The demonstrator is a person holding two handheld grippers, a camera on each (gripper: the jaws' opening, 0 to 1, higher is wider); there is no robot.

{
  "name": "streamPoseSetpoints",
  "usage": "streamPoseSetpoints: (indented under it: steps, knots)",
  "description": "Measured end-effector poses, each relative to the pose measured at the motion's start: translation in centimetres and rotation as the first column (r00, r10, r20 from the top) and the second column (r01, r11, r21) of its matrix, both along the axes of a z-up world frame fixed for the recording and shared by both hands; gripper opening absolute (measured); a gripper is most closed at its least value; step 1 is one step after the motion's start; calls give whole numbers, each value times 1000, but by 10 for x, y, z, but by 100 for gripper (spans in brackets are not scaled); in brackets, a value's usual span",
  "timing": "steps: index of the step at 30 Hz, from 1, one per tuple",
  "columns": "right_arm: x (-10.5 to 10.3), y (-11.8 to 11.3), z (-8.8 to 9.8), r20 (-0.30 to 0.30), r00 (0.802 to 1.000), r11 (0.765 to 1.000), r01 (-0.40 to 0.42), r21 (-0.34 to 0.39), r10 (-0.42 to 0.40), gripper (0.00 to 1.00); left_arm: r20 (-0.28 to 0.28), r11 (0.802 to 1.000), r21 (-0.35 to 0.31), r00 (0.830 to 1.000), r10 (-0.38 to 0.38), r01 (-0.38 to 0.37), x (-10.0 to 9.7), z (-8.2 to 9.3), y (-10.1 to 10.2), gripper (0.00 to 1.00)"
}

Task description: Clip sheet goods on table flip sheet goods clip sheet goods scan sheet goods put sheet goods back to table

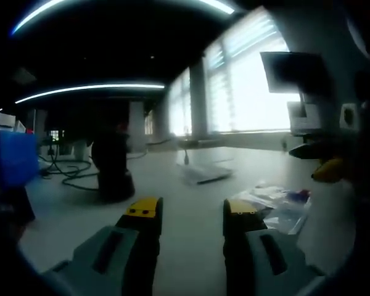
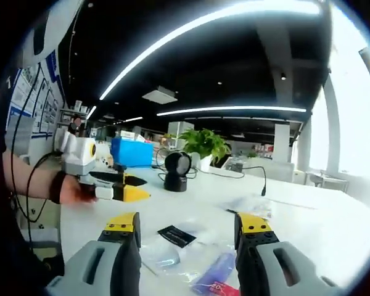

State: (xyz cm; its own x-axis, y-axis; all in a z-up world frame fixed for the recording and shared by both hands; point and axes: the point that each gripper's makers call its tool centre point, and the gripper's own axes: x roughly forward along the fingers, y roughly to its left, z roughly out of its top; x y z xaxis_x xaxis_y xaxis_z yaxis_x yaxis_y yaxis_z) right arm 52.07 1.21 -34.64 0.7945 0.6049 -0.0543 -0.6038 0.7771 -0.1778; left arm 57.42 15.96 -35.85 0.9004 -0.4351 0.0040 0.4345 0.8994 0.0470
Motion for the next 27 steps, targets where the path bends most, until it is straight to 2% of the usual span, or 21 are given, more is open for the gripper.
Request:
streamPoseSetpoints:
  steps: [5, 11, 15, 19, 27]
  knots:
    - [-4, 15, -11, -8, 1000, 999, -17, -37, 17, 57, 5, 1000, -7, 1000, 5, -5, 0, 1, 2, 31]
    - [-8, 27, -28, -4, 1000, 990, -26, -135, 25, 57, 4, 1000, -1, 1000, -4, 4, -1, 0, 0, 31]
    - [-7, 32, -35, -16, 999, 987, -30, -159, 28, 56, 5, 1000, -2, 1000, -4, 4, -1, 0, 0, 31]
    - [-6, 39, -43, -34, 999, 982, -46, -182, 40, 49, 3, 1000, 3, 1000, -10, 10, -2, 0, -2, 31]
    - [-5, 43, -49, -24, 999, 974, -38, -225, 33, 46, 7, 1000, 3, 1000, -6, 6, -2, 1, -1, 31]
